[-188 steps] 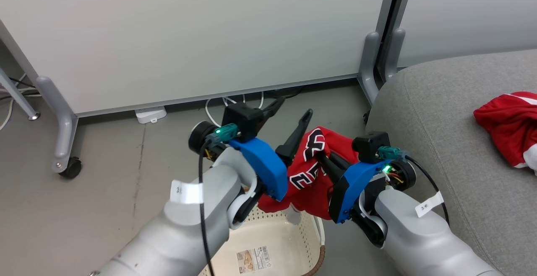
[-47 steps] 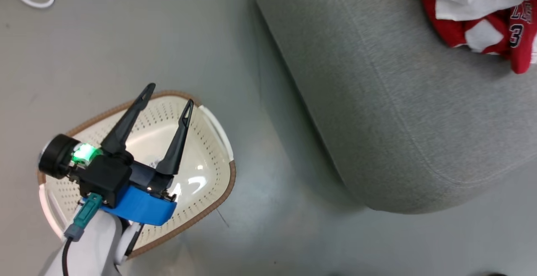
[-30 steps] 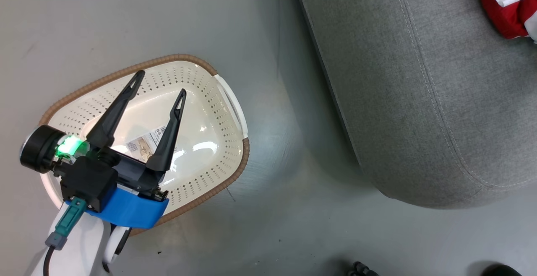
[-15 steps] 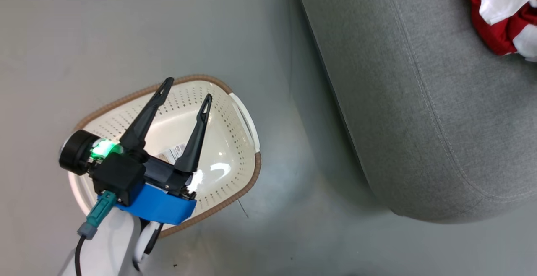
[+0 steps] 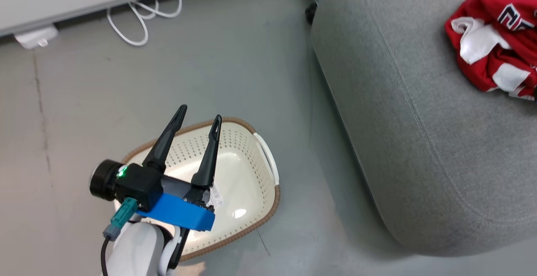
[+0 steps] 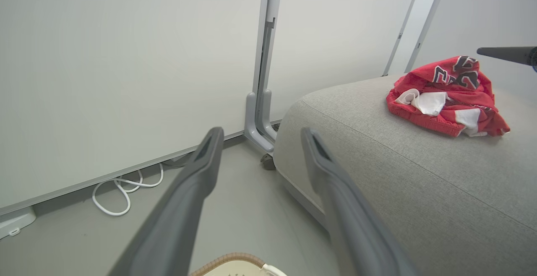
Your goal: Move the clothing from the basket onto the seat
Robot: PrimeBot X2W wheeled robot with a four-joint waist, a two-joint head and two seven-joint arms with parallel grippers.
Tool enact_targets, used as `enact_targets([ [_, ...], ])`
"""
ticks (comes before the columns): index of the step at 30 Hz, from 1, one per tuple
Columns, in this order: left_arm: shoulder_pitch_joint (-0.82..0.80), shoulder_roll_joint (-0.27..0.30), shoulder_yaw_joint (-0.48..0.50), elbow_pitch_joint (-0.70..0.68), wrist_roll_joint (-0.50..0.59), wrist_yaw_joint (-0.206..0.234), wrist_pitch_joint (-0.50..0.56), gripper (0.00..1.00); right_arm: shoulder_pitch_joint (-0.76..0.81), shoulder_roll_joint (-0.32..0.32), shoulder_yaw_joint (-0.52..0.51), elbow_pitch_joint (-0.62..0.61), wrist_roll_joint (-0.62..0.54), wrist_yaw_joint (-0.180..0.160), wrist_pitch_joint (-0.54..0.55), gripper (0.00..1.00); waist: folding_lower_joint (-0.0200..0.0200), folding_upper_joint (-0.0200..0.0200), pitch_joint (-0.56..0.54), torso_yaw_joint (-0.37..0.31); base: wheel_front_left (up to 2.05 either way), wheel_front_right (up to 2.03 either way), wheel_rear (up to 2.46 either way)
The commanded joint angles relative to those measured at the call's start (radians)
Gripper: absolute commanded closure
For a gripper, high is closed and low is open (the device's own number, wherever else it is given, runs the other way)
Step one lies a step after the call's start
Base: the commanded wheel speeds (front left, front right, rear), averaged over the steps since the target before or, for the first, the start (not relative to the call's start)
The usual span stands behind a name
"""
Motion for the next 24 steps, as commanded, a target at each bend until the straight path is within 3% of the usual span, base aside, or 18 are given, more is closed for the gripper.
enact_targets([
  [1,0.016,-0.009,0.011,0.01,-0.004,-0.006,-0.005,0.0,0.026,-0.007,0.007,-0.012,0.003,0.0,-0.007,0.0,0.0001,-0.0001,-0.06,0.031,0.0,0.0,0.0],
  [14,0.134,-0.085,0.115,0.079,-0.016,-0.005,-0.005,0.0,0.294,0.031,0.119,-0.277,0.032,0.0,-0.022,0.0,0.0001,-0.0001,-0.256,0.123,0.0,0.0,0.0],
  [24,0.195,-0.103,0.183,0.117,-0.005,-0.005,-0.005,0.0,0.548,0.111,0.065,-0.545,-0.011,0.0,0.019,0.0,0.0001,-0.0001,-0.349,0.213,0.0,0.0,0.0],
])
